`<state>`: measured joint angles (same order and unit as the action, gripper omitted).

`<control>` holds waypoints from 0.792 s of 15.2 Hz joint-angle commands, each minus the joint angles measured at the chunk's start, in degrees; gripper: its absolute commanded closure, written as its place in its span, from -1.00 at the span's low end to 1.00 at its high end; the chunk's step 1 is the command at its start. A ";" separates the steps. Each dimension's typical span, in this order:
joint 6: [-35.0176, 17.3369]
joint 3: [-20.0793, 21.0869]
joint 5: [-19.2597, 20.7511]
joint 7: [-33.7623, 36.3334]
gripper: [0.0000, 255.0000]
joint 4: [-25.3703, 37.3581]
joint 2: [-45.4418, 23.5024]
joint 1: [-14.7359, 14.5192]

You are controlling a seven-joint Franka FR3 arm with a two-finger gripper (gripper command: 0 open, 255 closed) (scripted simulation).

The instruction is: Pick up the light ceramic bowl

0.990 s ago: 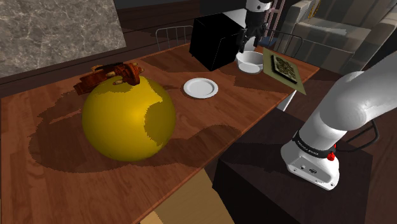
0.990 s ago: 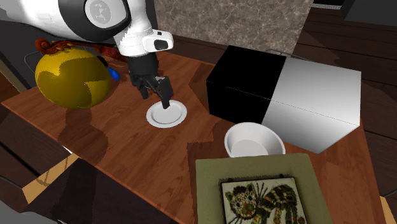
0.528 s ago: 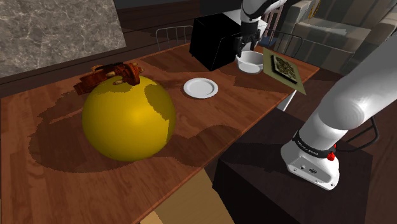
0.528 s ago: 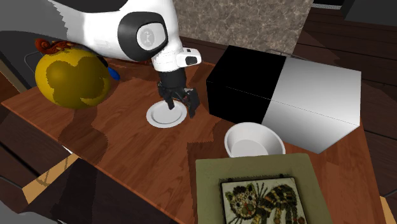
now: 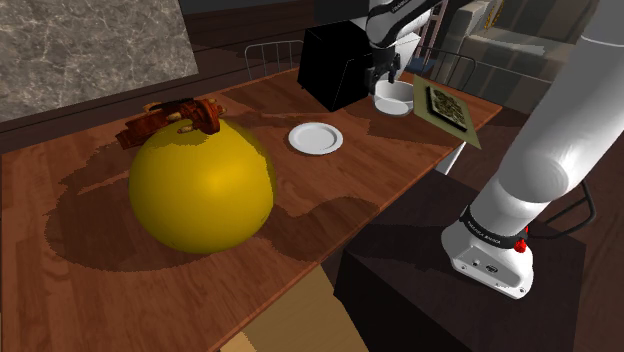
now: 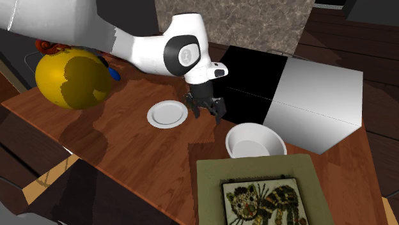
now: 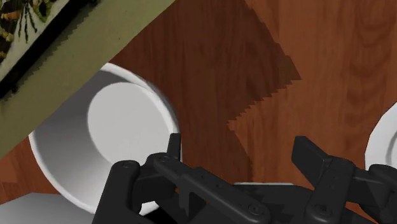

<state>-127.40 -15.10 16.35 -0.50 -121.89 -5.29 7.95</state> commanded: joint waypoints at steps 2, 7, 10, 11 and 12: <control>-2.27 -0.89 0.62 -0.92 -1.00 4.25 -6.52 1.15; -3.93 -1.91 1.00 -2.53 -1.00 13.24 -17.08 3.23; -4.68 -2.06 1.03 -2.75 -1.00 15.52 -20.09 3.85; -5.26 -2.04 1.04 -2.58 -1.00 15.38 -20.56 3.90; -5.84 -2.02 1.04 -2.41 -1.00 15.26 -21.04 3.94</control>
<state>-132.71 -17.12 17.32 -3.12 -106.46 -25.94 11.89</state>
